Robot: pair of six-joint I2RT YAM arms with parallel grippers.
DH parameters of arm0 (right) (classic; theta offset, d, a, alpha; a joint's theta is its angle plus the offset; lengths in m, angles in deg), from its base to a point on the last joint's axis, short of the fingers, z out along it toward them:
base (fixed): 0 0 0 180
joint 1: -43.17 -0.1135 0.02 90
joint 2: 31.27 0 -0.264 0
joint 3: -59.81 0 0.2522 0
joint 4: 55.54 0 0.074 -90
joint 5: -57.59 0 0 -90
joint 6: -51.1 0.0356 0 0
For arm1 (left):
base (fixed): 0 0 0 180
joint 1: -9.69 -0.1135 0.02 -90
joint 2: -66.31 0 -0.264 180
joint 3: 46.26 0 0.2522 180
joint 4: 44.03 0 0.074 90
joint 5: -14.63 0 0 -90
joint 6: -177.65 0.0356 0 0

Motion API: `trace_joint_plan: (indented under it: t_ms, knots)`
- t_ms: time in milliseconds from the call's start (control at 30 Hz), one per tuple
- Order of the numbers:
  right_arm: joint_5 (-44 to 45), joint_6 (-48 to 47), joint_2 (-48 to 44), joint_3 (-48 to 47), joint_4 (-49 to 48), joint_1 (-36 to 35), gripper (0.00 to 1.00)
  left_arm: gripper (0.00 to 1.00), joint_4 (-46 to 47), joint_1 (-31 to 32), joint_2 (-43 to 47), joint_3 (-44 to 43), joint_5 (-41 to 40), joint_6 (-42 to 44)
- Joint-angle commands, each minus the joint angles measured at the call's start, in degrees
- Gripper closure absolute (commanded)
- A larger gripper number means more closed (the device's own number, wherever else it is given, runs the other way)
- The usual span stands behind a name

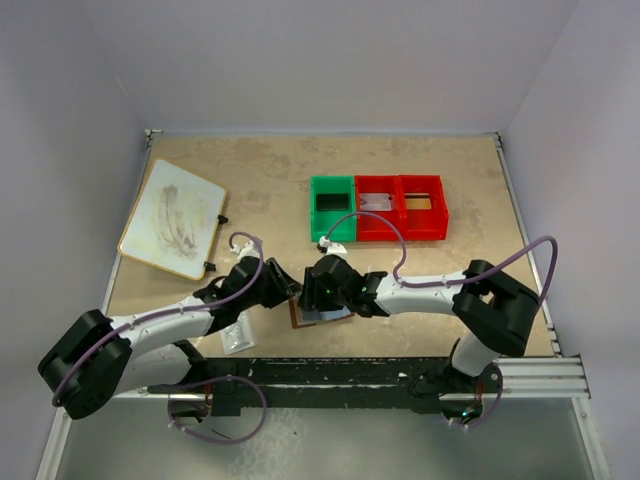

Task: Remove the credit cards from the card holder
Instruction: Adjust the card holder at the center of the board.

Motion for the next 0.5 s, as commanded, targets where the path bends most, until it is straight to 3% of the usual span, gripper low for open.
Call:
trace_joint_plan:
  t_ms: [0, 300, 467]
  knots:
    - [0.1, -0.2, -0.4, 0.5, 0.0, 0.1, 0.45, 0.65, 3.4, 0.3, -0.8, 0.5, -1.4, -2.0]
    - [0.1, -0.3, -0.6, 0.5, 0.1, 0.1, 0.45, 0.71, 3.6, 0.2, -1.0, 2.0, -0.9, -2.0]
    - [-0.2, -0.2, -0.9, 0.5, -0.5, 0.1, 0.45, 0.73, 8.1, 1.1, -3.2, 0.9, 3.3, -0.4]
